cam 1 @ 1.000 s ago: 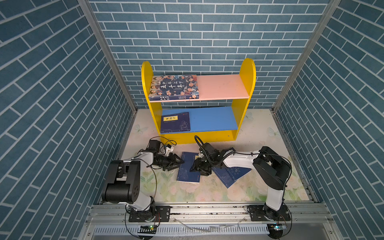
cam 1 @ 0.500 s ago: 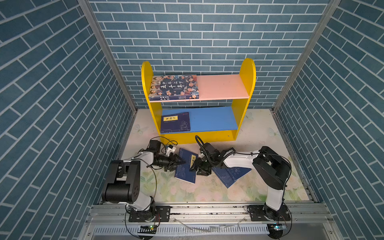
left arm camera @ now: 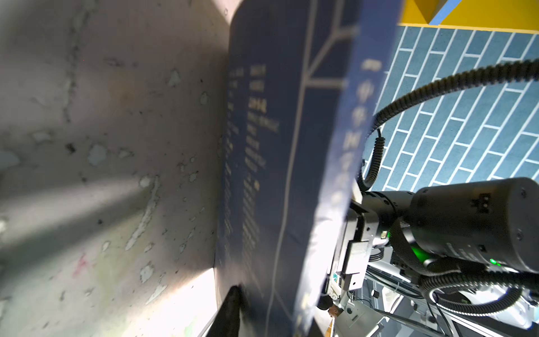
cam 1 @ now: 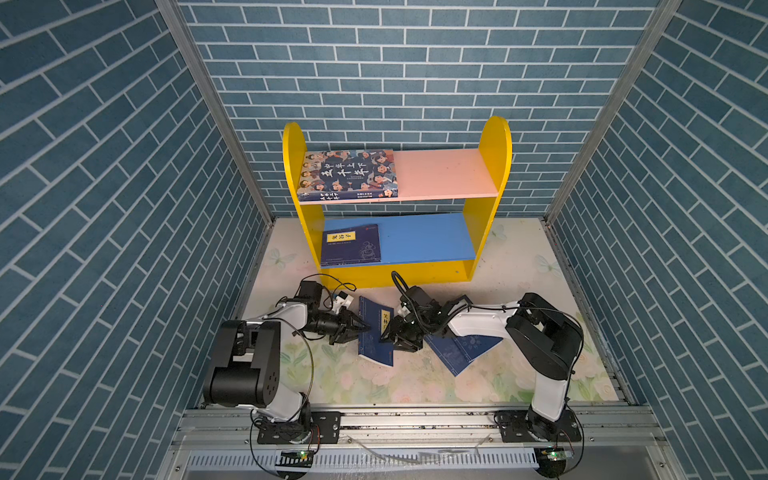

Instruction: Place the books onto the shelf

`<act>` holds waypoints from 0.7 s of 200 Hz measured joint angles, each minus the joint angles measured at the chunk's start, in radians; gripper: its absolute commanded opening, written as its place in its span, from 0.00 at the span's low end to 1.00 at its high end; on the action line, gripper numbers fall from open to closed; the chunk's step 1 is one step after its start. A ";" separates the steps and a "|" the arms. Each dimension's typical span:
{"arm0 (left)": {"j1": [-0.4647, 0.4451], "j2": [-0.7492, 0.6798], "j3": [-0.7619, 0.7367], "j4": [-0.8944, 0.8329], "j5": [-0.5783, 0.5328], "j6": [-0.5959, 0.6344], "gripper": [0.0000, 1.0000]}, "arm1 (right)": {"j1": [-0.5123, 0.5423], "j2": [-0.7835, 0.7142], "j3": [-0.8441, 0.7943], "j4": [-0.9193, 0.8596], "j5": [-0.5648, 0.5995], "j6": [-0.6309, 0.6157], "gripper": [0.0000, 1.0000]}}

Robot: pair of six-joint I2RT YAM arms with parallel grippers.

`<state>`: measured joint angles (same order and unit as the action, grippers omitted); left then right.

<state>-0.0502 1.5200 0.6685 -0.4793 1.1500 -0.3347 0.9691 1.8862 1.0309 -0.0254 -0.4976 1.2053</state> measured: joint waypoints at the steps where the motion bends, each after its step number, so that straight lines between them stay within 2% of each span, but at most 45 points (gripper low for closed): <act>1: 0.000 0.000 0.000 -0.001 -0.001 0.000 0.26 | 0.000 0.000 0.000 0.000 0.000 0.000 0.57; 76: -0.001 -0.014 0.048 -0.130 -0.092 0.047 0.09 | -0.011 -0.073 -0.052 -0.033 0.084 -0.001 0.58; 140: -0.001 -0.062 0.087 -0.234 -0.076 0.105 0.10 | -0.021 -0.233 -0.125 -0.206 0.215 0.001 0.59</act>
<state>-0.0513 1.4582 0.7551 -0.7132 1.0744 -0.2298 0.9485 1.6531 0.9058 -0.2310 -0.2825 1.2060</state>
